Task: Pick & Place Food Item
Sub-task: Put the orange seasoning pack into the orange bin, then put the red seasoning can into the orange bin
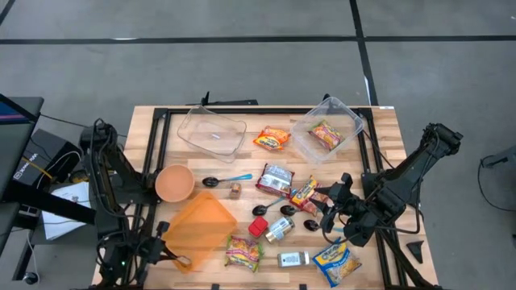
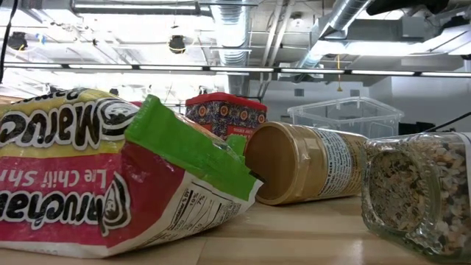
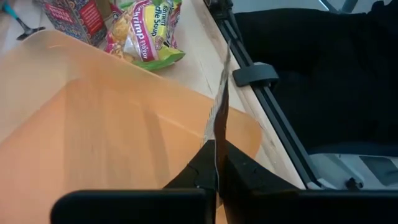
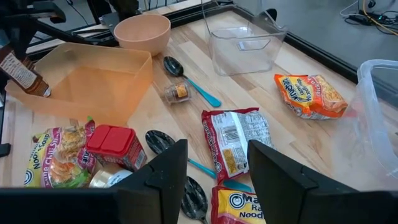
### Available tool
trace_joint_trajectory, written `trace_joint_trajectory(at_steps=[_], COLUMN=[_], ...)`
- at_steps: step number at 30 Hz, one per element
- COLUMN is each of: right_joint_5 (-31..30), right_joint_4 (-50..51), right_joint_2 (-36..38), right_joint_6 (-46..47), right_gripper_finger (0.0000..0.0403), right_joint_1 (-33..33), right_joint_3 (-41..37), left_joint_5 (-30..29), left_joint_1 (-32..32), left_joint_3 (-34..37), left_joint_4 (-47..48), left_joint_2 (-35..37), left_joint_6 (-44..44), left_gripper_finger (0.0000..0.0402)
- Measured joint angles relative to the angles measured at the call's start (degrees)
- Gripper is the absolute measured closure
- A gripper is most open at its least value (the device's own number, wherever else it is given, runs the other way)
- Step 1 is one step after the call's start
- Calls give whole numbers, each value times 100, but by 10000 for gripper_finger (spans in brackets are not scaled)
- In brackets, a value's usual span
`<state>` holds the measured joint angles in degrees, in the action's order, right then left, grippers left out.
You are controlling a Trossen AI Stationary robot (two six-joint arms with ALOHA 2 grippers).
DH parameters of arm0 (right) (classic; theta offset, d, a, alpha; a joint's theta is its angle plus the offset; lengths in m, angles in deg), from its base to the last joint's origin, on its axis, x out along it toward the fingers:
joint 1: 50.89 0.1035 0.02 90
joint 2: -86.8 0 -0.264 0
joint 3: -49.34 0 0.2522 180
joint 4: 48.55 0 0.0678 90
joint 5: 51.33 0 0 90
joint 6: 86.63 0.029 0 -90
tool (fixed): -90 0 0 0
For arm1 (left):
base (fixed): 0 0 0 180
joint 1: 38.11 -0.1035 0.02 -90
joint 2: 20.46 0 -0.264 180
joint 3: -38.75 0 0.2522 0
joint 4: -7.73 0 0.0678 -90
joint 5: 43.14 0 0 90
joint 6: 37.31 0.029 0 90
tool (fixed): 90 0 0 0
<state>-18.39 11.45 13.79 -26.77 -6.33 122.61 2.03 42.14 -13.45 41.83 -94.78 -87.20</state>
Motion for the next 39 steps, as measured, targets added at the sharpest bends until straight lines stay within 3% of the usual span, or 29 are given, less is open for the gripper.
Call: trace_joint_trajectory(at_steps=[8, 13, 20, 25, 33, 36, 39], right_joint_5=[0, 0, 0, -2, -2, -2, -2], right_joint_4=[0, 0, 0, 0, 0, 0, 0], right_joint_2=[0, -2, -2, -2, -4, -4, -4], right_joint_6=[2, 15, 10, -38, -138, -159, -181], right_gripper_finger=[239, 239, 239, 239, 239, 239, 239], right_joint_1=[0, 0, 0, 0, 0, 0, 0], right_joint_3=[-2, -2, -2, -2, -4, -4, -4], left_joint_5=[-239, -511, -1037, -1910, -4442, -4383, -3658], left_joint_1=[0, -2, 0, 0, -339, -805, -1428], left_joint_3=[0, 0, 0, 0, 0, 0, 0], left_joint_4=[58, 179, 154, -148, -840, -1217, -2145], left_joint_2=[0, 0, 177, 552, 1216, 1595, 1950], left_joint_6=[5, 51, 751, 1822, 3781, 4585, 5719], left_gripper_finger=[355, 290, 196, 150, 131, 133, 137])
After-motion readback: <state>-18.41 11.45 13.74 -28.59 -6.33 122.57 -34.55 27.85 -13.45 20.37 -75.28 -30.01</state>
